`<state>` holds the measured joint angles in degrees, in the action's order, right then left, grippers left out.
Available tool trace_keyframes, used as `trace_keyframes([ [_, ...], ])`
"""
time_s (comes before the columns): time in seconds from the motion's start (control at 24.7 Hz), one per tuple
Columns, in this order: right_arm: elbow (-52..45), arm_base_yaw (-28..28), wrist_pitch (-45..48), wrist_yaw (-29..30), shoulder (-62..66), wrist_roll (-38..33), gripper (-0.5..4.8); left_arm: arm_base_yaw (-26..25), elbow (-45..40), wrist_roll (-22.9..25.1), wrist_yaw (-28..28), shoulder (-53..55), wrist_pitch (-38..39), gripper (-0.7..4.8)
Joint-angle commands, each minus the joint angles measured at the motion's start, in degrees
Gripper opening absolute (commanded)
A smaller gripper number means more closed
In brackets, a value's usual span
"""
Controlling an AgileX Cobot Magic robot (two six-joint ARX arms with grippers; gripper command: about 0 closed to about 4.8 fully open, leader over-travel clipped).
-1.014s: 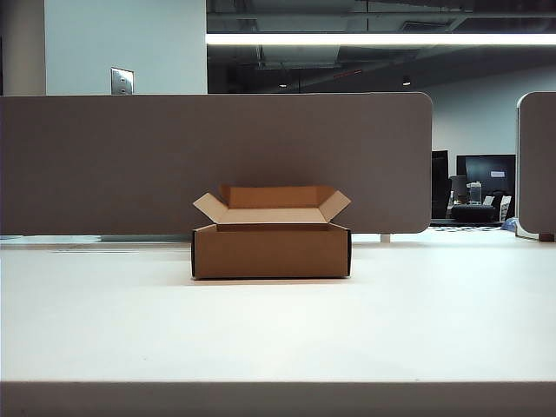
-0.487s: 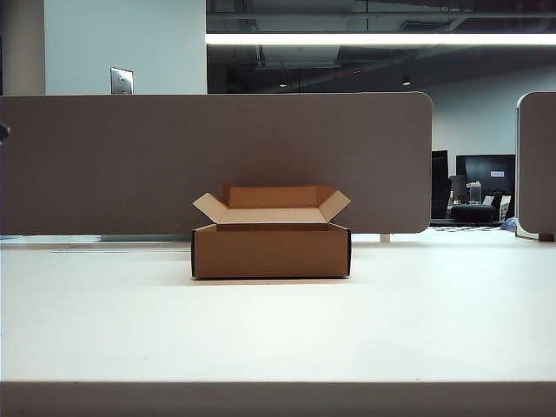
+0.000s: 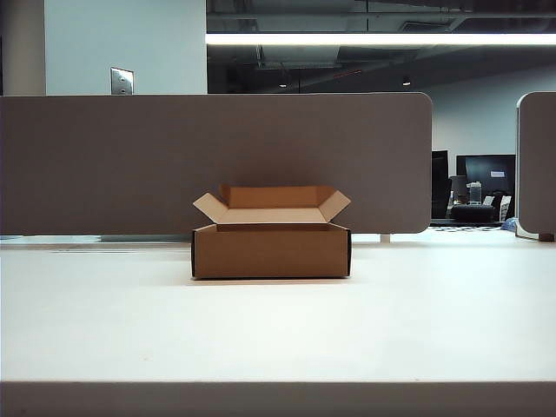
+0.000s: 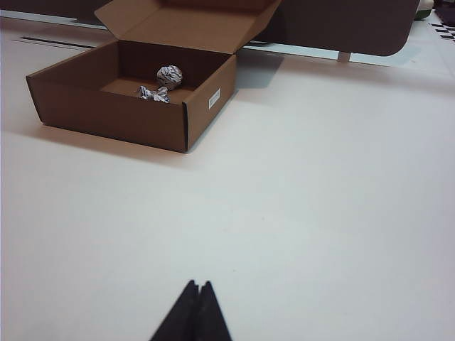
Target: Pick up all the paper balls on the table and put them in the paper box.
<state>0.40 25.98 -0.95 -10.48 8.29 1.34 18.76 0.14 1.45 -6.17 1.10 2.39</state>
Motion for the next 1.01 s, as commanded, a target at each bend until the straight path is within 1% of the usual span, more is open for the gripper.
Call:
trace_keyframes([
  [0.04,-0.31,0.07,1.53,-0.11,0.07,0.2,-0.01,0.07,0.2,-0.39,-0.74,-0.94,1.53,-0.04],
  [0.16,-0.31,0.04,2.97,-0.11,0.02,0.2,-0.01,0.09,0.22,-0.44,-0.66,-0.94,1.6,-0.04],
  [0.28,-0.31,0.04,2.86,-0.09,0.04,0.2,-0.01,0.09,0.22,-0.48,0.59,-0.94,1.77,-0.02],
  [1.01,-0.31,0.04,2.86,-0.07,0.07,0.2,-0.01,0.09,0.22,-0.42,0.57,-0.94,2.34,-0.02],
])
